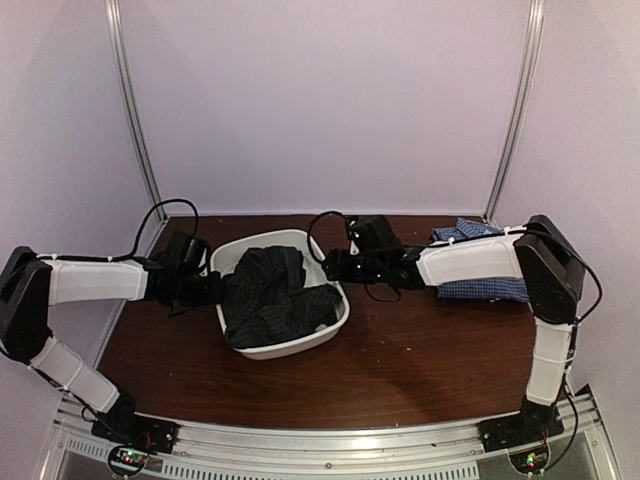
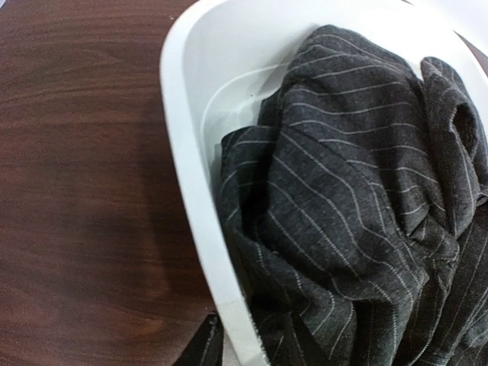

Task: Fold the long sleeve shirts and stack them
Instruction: Move the bin to the corner of the board.

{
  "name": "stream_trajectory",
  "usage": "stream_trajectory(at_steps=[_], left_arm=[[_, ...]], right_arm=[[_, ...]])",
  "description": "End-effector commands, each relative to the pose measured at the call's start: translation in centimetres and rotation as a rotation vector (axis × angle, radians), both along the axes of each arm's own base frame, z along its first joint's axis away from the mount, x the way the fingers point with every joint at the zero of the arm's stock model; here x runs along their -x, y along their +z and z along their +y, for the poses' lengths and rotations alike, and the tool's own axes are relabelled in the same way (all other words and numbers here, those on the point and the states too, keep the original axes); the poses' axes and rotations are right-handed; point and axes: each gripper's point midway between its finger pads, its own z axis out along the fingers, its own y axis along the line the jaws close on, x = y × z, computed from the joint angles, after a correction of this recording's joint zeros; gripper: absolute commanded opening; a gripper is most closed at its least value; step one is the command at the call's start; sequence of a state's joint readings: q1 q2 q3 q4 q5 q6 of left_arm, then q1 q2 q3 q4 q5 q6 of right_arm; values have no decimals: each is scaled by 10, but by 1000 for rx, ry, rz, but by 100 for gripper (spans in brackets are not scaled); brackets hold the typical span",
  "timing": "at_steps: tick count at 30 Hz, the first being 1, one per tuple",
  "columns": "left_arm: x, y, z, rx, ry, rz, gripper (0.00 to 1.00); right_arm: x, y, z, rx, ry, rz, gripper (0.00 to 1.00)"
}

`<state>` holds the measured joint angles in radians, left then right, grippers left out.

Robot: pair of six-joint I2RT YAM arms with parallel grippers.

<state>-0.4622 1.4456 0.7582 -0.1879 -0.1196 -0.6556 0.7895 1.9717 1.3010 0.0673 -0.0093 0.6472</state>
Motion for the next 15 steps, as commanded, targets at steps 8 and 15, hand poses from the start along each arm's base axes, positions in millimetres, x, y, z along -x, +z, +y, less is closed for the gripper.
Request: stream_trajectory(at_steps=[8,15], left_arm=[[-59,38,29,-147,20,-95,0],[-112,60,98,-311,49,-71,0]], right_arm=[[12,58,-51,66,-45,-123,71],[23,67,-71,120,-37,-147,72]])
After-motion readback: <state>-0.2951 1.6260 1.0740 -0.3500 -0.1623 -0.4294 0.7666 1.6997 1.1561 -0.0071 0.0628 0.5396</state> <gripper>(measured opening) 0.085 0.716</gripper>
